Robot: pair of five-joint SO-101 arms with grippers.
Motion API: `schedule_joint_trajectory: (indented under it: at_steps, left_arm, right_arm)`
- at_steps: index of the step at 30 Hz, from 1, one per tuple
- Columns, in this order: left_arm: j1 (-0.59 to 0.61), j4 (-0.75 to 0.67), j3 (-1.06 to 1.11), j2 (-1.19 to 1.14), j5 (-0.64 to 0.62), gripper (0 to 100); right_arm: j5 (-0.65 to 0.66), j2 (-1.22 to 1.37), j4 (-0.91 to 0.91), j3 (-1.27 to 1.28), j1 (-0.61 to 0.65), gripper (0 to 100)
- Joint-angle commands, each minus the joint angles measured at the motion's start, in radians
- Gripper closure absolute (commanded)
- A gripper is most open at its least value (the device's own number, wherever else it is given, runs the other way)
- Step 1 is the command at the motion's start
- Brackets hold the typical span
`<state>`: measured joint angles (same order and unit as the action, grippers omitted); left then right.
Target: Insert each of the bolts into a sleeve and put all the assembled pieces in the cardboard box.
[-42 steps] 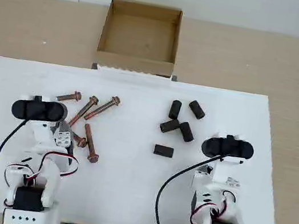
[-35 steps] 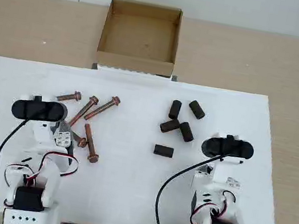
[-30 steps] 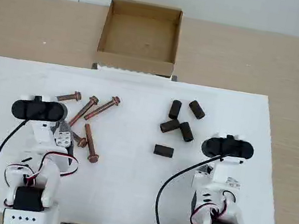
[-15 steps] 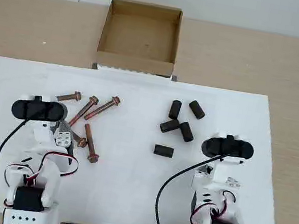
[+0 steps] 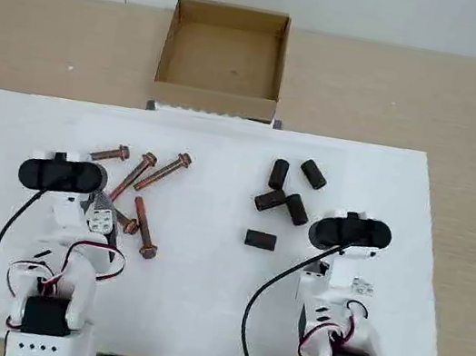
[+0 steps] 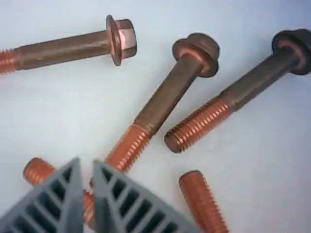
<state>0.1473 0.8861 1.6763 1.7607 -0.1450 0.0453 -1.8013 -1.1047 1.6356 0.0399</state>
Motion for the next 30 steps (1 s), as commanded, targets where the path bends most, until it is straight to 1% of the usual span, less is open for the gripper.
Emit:
schedule_joint_trajectory:
  at_steps: [1, 5, 12, 15, 18, 21, 24, 27, 30]
  left_arm:
    - [0.000, -0.026, -0.007, -0.002, -0.003, 99]
    - [-0.003, -0.026, -0.005, -0.002, -0.002, 99]
    - [-0.055, -0.028, -0.005, -0.002, -0.002, 99]
    - [-0.153, -0.040, -0.004, -0.002, -0.005, 99]
    - [-0.178, -0.015, -0.019, -0.002, -0.008, 99]
    - [-0.140, 0.000, -0.105, -0.009, -0.008, 99]
    - [-0.130, 0.074, -0.220, -0.020, -0.003, 99]
    - [-0.129, 0.166, -0.348, -0.112, -0.003, 99]
    - [-0.126, 0.198, -0.504, -0.270, -0.008, 99]
  right_arm:
    - [0.009, -0.013, 0.012, -0.006, 0.004, 99.5]
    - [0.012, -0.013, 0.012, -0.006, 0.002, 99.5]
    - [0.018, -0.013, 0.036, -0.002, 0.036, 99.5]
    - [0.014, -0.013, 0.058, -0.002, 0.039, 99.5]
    - [0.014, -0.012, 0.071, -0.064, 0.035, 99.5]
    - [0.014, -0.007, 0.117, -0.199, 0.038, 99.5]
    - [0.018, 0.031, 0.137, -0.336, 0.038, 99.5]
    - [0.014, 0.163, 0.082, -0.477, 0.035, 99.5]
    - [0.012, 0.355, 0.047, -0.640, 0.035, 99.5]
